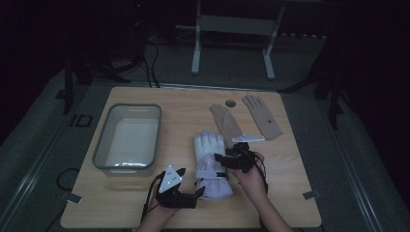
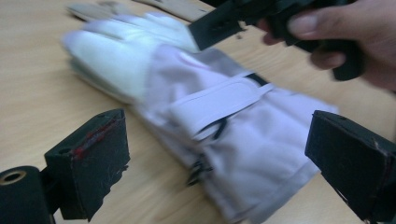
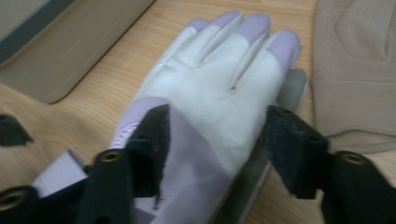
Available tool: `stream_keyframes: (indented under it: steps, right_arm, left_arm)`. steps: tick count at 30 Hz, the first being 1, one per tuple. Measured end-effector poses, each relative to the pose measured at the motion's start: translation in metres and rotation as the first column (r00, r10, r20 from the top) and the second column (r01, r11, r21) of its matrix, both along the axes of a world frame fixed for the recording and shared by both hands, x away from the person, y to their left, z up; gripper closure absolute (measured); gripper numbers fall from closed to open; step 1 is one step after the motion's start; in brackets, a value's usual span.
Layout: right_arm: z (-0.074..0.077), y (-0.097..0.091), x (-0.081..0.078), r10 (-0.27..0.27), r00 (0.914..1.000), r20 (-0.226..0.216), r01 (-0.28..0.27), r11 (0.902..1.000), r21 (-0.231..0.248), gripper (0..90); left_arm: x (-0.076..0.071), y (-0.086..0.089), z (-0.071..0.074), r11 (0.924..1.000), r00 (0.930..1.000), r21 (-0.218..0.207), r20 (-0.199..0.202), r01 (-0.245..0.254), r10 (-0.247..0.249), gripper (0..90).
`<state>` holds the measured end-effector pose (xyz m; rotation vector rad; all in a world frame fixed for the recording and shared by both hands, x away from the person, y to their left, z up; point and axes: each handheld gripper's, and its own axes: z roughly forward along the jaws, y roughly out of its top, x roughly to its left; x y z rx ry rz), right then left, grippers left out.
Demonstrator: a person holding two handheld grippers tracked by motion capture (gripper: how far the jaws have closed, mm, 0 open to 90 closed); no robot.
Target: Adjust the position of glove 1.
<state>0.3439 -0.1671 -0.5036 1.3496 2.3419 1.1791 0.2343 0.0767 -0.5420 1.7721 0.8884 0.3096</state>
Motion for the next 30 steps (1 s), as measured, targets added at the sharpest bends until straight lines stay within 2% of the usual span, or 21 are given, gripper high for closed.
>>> stream_keyframes:
  steps: [4, 5, 6, 8, 10, 11, 12, 13, 14, 15, 16, 17, 18, 19, 22, 23, 24, 26, 27, 29, 30]
  right_arm:
    - [-0.007, -0.007, 0.007, -0.012, 0.9991, -0.040, 0.011, 0.9997, -0.021, 34.8]
    - [-0.015, -0.010, 0.010, 0.000, 0.9972, -0.074, -0.005, 0.9978, -0.066, 31.2]
    - [-0.015, -0.010, 0.010, 0.000, 0.9972, -0.074, -0.005, 0.9978, -0.066, 31.2]
    - [-0.022, -0.011, 0.012, 0.012, 0.9940, -0.109, -0.023, 0.9947, -0.100, 30.6]
    - [-0.030, -0.016, 0.016, 0.021, 0.9863, -0.164, -0.032, 0.9972, -0.067, 29.5]
    - [-0.030, -0.016, 0.016, 0.021, 0.9863, -0.164, -0.032, 0.9972, -0.067, 29.5]
    - [-0.033, -0.017, 0.019, 0.026, 0.9782, -0.206, -0.036, 0.9984, -0.043, 30.9]
    - [-0.034, -0.017, 0.020, 0.035, 0.9743, -0.222, -0.043, 0.9985, -0.034, 32.3]
    - [-0.034, -0.017, 0.020, 0.035, 0.9743, -0.222, -0.043, 0.9985, -0.034, 32.3]
    - [-0.037, -0.017, 0.023, 0.051, 0.9645, -0.259, -0.055, 0.9985, -0.008, 34.7]
    - [-0.037, -0.017, 0.023, 0.051, 0.9645, -0.259, -0.055, 0.9985, -0.008, 34.7]
    - [-0.038, -0.017, 0.024, 0.071, 0.9595, -0.273, -0.071, 0.9974, 0.008, 37.6]
    - [-0.043, -0.016, 0.026, 0.112, 0.9467, -0.302, -0.099, 0.9933, 0.060, 52.9]
    - [-0.043, -0.016, 0.026, 0.132, 0.9433, -0.305, -0.112, 0.9904, 0.081, 54.8]
    - [-0.042, -0.009, 0.022, 0.153, 0.9524, -0.264, -0.141, 0.9881, 0.061, 68.2]
    - [-0.041, -0.006, 0.019, 0.147, 0.9567, -0.252, -0.140, 0.9892, 0.043, 70.8]
    - [-0.039, -0.004, 0.017, 0.141, 0.9626, -0.231, -0.141, 0.9899, 0.018, 73.0]
    - [-0.038, 0.000, 0.012, 0.126, 0.9717, -0.200, -0.131, 0.9912, -0.014, 75.2]
    - [-0.037, 0.001, 0.010, 0.121, 0.9755, -0.184, -0.127, 0.9916, -0.022, 75.9]
    - [-0.038, 0.001, 0.009, 0.113, 0.9782, -0.174, -0.119, 0.9927, -0.020, 76.8]
    - [-0.038, 0.001, 0.006, 0.098, 0.9823, -0.159, -0.102, 0.9946, -0.016, 78.5]
  left_arm:
    - [0.009, -0.004, 0.000, 0.9999, 0.9981, 0.012, -0.062, -0.003, 0.004, 8.0]
    - [0.012, -0.004, -0.001, 0.9998, 0.9958, 0.016, -0.091, 0.010, -0.008, 11.2]
    - [0.013, -0.005, -0.003, 0.9997, 0.9944, 0.026, -0.106, 0.000, 0.003, 11.2]
    - [0.016, -0.006, -0.008, 0.9995, 0.9904, 0.030, -0.138, 0.004, 0.000, 11.9]
    - [0.019, -0.007, -0.012, 0.9998, 0.9847, 0.021, -0.174, 0.000, 0.004, 11.9]
    - [0.021, -0.006, -0.013, 0.9998, 0.9785, 0.018, -0.206, -0.004, 0.008, 11.9]
    - [0.023, -0.006, -0.015, 1.0000, 0.9718, 0.000, -0.236, -0.006, 0.006, 12.2]
    - [0.027, -0.005, -0.018, 1.0000, 0.9625, 0.007, -0.271, 0.000, 0.002, 12.9]
    - [0.027, -0.005, -0.018, 1.0000, 0.9625, 0.007, -0.271, 0.000, 0.002, 13.2]
    - [0.030, -0.006, -0.023, 1.0000, 0.9561, 0.004, -0.293, 0.001, 0.001, 13.2]
    - [0.030, -0.006, -0.023, 1.0000, 0.9561, 0.004, -0.293, 0.001, 0.001, 13.2]
    - [0.032, -0.006, -0.026, 0.9998, 0.9511, 0.010, -0.309, 0.015, -0.011, 13.2]
    - [0.036, -0.008, -0.032, 0.9996, 0.9387, -0.001, -0.344, 0.028, -0.027, 13.2]
    - [0.036, -0.008, -0.032, 0.9996, 0.9387, -0.001, -0.344, 0.028, -0.027, 13.4]
    - [0.039, -0.011, -0.031, 0.9971, 0.9382, 0.012, -0.340, 0.075, -0.066, 15.8]
    - [0.040, -0.013, -0.031, 0.9942, 0.9280, 0.002, -0.359, 0.108, -0.100, 21.0]
    - [0.040, -0.013, -0.031, 0.9942, 0.9280, 0.002, -0.359, 0.108, -0.100, 27.8]
    - [0.040, -0.014, -0.030, 0.9930, 0.9203, 0.003, -0.376, 0.118, -0.108, 35.6]
    - [0.040, -0.014, -0.030, 0.9926, 0.9149, -0.002, -0.388, 0.122, -0.113, 38.5]
    - [0.041, -0.012, -0.030, 0.9933, 0.9098, -0.009, -0.400, 0.115, -0.109, 42.6]
    - [0.041, -0.010, -0.030, 0.9938, 0.9088, -0.018, -0.403, 0.110, -0.107, 53.7]
